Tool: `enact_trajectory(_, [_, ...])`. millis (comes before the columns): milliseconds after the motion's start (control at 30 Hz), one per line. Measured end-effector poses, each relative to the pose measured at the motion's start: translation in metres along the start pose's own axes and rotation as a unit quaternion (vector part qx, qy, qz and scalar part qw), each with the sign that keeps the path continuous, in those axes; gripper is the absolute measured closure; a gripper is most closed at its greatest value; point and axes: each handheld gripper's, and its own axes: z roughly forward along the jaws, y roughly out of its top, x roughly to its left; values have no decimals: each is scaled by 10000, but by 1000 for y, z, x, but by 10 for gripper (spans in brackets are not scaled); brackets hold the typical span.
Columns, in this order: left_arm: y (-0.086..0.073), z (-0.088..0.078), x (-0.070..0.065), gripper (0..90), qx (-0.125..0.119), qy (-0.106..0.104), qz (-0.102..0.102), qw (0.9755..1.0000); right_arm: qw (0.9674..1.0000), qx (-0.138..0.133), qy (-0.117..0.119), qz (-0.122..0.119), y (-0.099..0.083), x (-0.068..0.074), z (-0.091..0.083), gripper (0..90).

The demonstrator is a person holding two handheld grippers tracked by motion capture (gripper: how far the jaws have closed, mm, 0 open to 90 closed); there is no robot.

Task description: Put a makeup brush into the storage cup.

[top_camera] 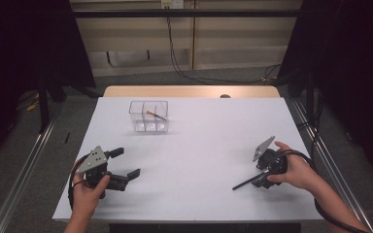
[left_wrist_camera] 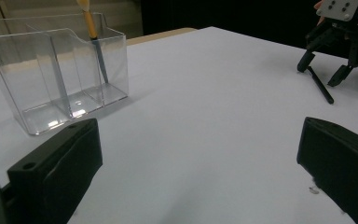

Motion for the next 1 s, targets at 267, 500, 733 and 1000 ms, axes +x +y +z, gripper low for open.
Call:
enact_trajectory(267, [0, 0, -1, 0, 47, 11, 39, 10000, 10000, 34, 0, -61, 1, 0, -1, 450])
enact_trajectory(500, [0, 0, -1, 0, 75, 14, 53, 10000, 9995, 259, 76, -163, 7, 4, -3, 570])
enact_trajectory(733, [0, 1, 0, 0, 60, 1, 36, 10000, 9995, 222, 124, -166, 6, 0, -3, 795])
enact_trajectory(1000, [0, 2, 0, 0, 47, -11, 46, 10000, 9988, 385, 112, -281, 11, 4, -3, 845])
